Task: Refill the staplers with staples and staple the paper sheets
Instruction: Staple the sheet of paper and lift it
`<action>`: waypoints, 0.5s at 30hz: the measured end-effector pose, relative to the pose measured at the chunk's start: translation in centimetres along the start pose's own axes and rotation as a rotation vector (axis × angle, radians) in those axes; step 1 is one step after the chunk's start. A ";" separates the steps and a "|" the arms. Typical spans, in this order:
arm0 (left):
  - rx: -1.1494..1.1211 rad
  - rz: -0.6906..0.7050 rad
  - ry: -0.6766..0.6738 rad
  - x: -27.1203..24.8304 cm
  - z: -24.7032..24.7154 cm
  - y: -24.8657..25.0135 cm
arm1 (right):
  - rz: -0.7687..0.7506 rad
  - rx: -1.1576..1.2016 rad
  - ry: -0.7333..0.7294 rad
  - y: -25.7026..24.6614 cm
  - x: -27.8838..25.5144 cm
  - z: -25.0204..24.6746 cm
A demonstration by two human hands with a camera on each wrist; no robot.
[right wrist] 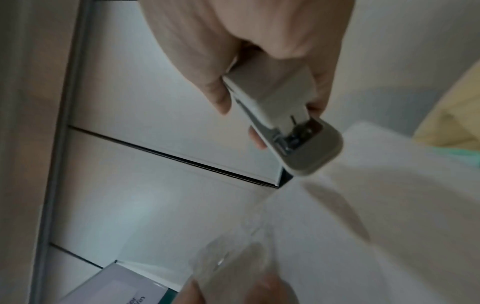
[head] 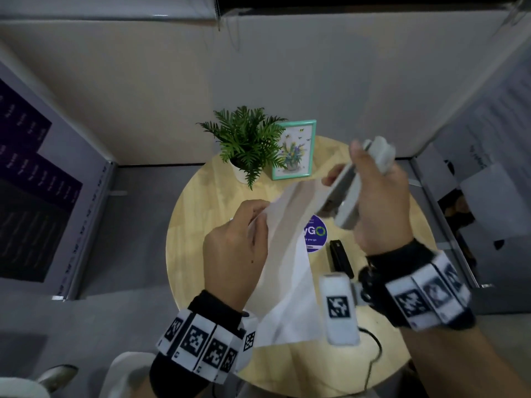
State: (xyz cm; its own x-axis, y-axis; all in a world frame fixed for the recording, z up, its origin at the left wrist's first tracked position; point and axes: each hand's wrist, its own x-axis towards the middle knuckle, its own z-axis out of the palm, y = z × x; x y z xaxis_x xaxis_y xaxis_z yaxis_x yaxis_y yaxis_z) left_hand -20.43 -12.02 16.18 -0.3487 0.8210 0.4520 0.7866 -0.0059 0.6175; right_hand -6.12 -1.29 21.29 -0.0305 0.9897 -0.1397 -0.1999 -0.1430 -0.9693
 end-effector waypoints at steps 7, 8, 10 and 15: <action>-0.062 0.199 0.168 -0.1 -0.1 1.3 | 0.329 -0.005 -0.231 -0.4 -4.1 -1.4; -0.085 0.223 0.173 -0.2 -0.1 1.4 | 0.334 -0.008 -0.243 -0.7 -4.4 -1.4; -0.112 0.260 0.179 -0.4 -0.1 1.7 | 0.327 -0.023 -0.250 -1.0 -4.9 -1.4; -0.124 0.312 0.171 -0.8 0.0 2.0 | 0.259 -0.087 -0.216 -0.9 -5.3 -0.9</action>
State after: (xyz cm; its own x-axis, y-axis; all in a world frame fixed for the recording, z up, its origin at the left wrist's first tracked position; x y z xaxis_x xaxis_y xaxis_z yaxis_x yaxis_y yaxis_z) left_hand -18.64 -12.68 17.05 -0.1899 0.6618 0.7252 0.8043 -0.3188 0.5015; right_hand -4.92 -6.43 22.77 -0.2779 0.8959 -0.3465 -0.0740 -0.3796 -0.9222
